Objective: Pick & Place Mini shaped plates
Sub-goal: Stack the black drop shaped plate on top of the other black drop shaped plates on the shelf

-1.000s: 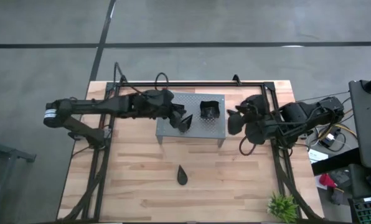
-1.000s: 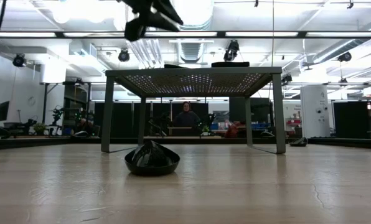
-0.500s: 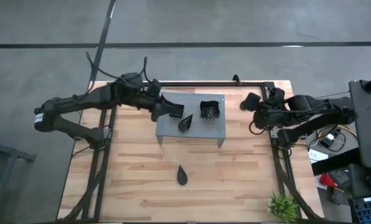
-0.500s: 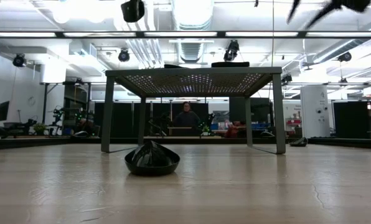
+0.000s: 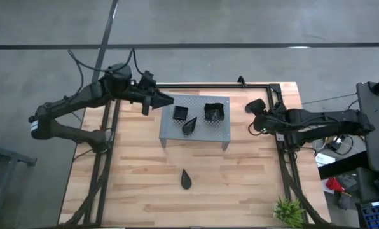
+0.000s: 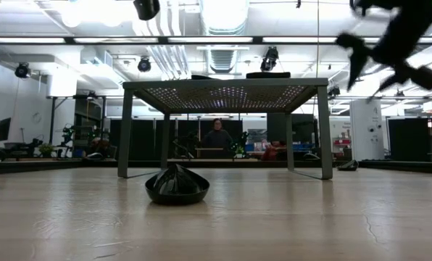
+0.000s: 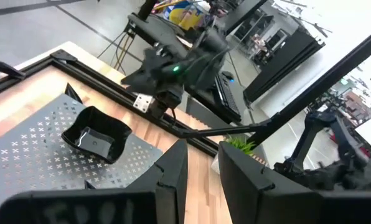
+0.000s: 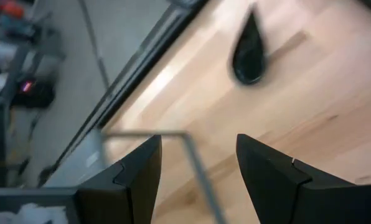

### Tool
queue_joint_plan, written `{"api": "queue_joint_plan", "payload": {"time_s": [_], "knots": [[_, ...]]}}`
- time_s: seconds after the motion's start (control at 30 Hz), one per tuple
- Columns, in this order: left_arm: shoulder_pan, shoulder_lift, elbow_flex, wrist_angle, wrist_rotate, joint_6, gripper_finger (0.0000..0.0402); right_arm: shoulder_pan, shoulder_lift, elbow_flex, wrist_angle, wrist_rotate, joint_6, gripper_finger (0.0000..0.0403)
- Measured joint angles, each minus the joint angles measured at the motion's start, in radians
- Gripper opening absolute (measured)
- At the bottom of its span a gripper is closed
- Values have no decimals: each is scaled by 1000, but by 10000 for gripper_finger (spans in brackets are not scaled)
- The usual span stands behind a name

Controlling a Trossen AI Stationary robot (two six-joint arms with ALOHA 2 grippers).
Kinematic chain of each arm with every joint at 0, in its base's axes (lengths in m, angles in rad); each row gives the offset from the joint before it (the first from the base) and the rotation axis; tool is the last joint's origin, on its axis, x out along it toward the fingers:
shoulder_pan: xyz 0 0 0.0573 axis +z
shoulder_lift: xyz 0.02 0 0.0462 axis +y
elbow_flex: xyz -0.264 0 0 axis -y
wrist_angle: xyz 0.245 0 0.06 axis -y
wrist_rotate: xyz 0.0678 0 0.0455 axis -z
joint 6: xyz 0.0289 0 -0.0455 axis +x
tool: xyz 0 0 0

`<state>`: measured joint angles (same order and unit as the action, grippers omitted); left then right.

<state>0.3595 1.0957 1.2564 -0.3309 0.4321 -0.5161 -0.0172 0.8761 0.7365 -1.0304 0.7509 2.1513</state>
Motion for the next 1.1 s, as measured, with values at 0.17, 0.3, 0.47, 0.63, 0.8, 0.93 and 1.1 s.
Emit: {"api": "queue_joint_plan", "payload": {"time_s": [0.17,0.3,0.47,0.63,0.8,0.93,1.1], "knots": [[1,-10,0,0,4,-5,83,-72,1,-129,54,5,95,203],[1,-10,0,0,5,-6,84,-140,-10,-231,218,2,101,203],[2,-9,0,0,5,-7,83,-237,-19,-376,497,0,102,203],[6,-9,0,0,5,-8,85,-303,-19,-441,568,8,119,203],[6,-8,0,1,5,-9,83,-367,-17,-497,648,2,116,203],[10,-7,0,1,4,-10,85,-416,-15,-534,713,0,81,203],[11,-7,0,1,3,-10,83,-491,4,-529,773,4,-92,203]]}}
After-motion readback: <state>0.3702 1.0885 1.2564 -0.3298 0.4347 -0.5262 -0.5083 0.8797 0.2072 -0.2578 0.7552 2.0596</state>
